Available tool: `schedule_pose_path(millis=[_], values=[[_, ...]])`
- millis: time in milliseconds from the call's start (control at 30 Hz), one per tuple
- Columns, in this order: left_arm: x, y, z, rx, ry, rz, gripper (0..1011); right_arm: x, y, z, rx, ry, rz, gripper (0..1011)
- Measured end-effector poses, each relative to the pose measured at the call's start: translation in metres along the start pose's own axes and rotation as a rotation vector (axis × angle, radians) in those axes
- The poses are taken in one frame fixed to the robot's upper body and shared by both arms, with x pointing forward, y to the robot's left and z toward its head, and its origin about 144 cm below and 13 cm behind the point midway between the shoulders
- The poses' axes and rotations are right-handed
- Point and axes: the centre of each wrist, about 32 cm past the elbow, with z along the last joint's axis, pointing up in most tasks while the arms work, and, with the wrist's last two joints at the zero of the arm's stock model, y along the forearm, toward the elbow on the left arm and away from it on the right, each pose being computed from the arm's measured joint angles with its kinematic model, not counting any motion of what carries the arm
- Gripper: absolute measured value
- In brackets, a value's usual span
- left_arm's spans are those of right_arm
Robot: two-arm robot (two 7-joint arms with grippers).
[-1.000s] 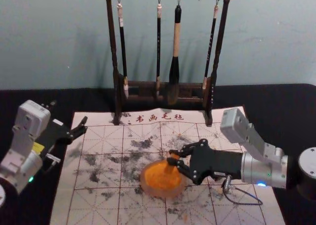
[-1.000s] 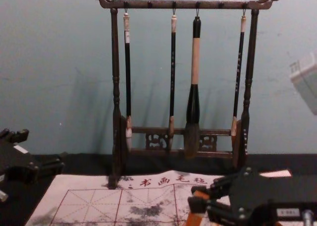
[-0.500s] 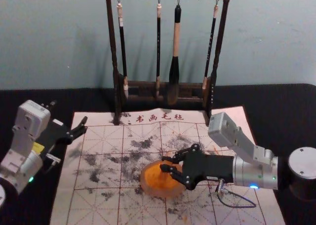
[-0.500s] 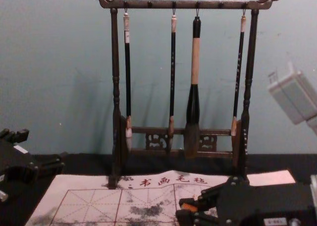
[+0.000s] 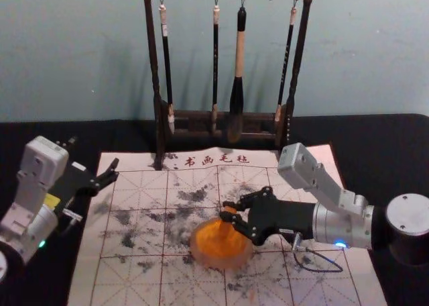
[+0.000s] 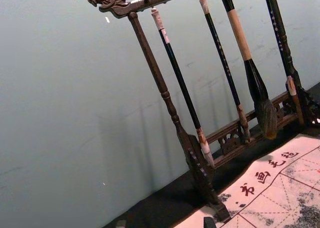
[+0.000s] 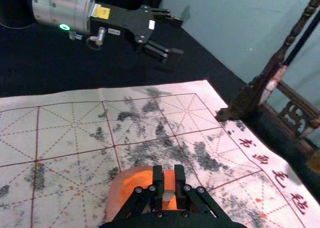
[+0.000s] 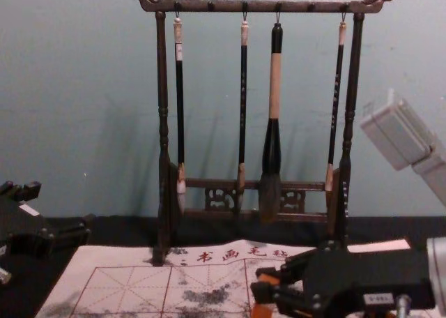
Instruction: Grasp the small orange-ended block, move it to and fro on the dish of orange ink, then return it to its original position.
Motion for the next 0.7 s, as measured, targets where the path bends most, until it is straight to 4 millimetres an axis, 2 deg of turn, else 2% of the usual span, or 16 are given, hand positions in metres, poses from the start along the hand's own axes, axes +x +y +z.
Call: schedule_pose_path(millis=[333,700], values=[[0.0,0.0,0.0,0.0,0.0,0.0,1001,0.0,-0.01,-0.003,-0.011,0.007,-0.015,110],[0.0,0.0,0.0,0.0,0.0,0.0,1002,-0.012,-0.023,-0.006,-0.002,0.018,0.003,110]])
